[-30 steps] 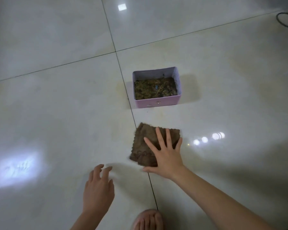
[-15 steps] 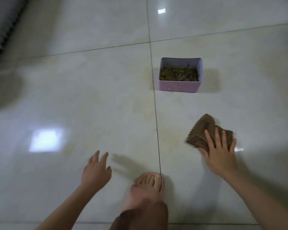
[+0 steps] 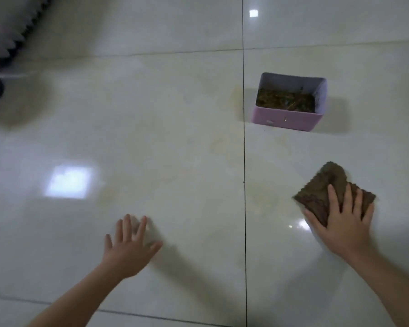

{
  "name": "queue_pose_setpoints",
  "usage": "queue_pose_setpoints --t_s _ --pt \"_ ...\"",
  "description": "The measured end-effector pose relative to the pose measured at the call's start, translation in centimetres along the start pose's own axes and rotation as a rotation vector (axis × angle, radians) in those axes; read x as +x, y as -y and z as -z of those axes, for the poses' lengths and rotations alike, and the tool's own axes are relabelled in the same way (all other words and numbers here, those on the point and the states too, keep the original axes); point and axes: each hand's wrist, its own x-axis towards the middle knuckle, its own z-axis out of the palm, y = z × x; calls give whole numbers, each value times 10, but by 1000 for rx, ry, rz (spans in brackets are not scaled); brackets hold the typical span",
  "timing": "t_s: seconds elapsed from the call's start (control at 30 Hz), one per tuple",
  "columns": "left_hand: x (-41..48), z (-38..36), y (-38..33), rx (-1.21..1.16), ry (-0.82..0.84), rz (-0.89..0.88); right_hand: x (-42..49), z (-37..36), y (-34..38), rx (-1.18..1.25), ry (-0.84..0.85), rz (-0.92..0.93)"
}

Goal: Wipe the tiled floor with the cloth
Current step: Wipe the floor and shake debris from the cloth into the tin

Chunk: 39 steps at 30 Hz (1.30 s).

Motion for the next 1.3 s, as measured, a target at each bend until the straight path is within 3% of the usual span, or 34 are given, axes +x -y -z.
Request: queue_pose_setpoints --t_s 0.17,0.23,0.3,0.47,0.57,0.63,0.7,0.8,0.87,0.93,1.0,1.07,1.2,1.23,1.3 --pt "25 -61 1 -194 -199 -50 1 -5 6 -25 -116 -43" --pt "30 -73 6 -233 -261 -81 -2 -5 44 62 -169 -198" --pt "28 -76 4 -278 -322 -103 -15 -11 108 36 -194 -179" --pt "23 -79 -2 -387 -484 -143 -116 -60 256 14 -163 464" --pt "26 -84 0 -406 -566 -152 -137 -65 250 -35 -8 895" --pt "26 -87 1 -420 -596 -161 -107 -48 211 -56 -31 1028" --pt "27 -89 1 -420 -594 -163 -59 -31 163 -39 -112 886" --pt "31 -91 2 -423 -625 -162 11 -8 131 -34 -203 349" --pt "31 -92 1 -431 -651 -157 38 -9 170 -4 -276 77" --pt "30 -92 0 -466 -677 -172 38 -13 236 -14 -286 77" --pt "29 -91 2 -543 -710 -186 12 -27 300 -6 -295 275" --pt "27 -92 3 -689 -768 -214 -34 -44 339 64 -258 597" --pt "26 -89 7 -1035 -894 -274 -112 -46 322 108 107 1365" --pt "25 -90 8 -1073 -899 -293 -110 -39 309 187 195 1431" --pt "26 -92 8 -1109 -894 -331 -79 -18 276 274 281 1256"
